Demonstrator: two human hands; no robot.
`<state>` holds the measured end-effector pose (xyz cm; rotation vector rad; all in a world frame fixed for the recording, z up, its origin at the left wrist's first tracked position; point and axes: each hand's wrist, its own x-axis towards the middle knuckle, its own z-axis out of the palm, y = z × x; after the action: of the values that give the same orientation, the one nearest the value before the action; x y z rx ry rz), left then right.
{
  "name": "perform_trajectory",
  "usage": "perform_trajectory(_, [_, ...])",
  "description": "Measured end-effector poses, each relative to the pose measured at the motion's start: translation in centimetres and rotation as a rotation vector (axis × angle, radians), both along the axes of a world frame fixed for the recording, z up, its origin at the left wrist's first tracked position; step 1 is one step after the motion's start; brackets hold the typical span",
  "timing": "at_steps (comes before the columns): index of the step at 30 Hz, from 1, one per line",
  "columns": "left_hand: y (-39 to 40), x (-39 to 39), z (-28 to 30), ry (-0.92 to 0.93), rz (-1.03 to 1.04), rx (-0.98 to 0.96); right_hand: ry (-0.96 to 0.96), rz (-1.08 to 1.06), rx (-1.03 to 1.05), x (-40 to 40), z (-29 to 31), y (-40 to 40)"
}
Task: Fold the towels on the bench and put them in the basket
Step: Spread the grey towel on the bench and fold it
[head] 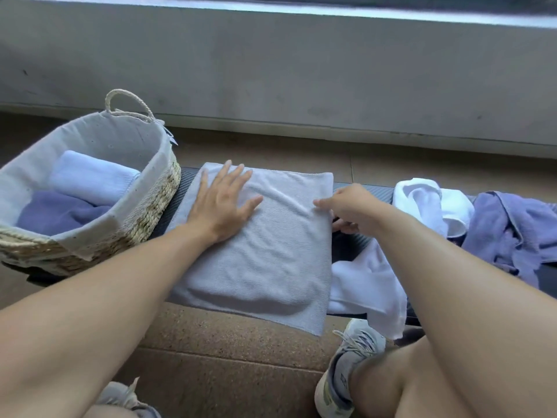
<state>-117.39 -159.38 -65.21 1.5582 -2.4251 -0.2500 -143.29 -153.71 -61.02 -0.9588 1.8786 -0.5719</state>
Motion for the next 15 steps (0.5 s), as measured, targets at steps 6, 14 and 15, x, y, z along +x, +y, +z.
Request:
perform_trajectory(6, [14.1,-5.8,1.8,-0.091,-0.443,0.190,-0.027,-0.142,-0.096,0.8,-0.9,-1.9])
perform_trajectory(14, [19.4,-6.9,-2.7,-0.149,-0.326,-0.013,-0.009,-0.183,-0.163,2.0,-0.2,-2.6])
perform_trajectory(15, [19.4,-7.0,-2.9,-0.058,-0.320,-0.046,0.004,-0.185,-0.170,2.1,-0.1,-2.6])
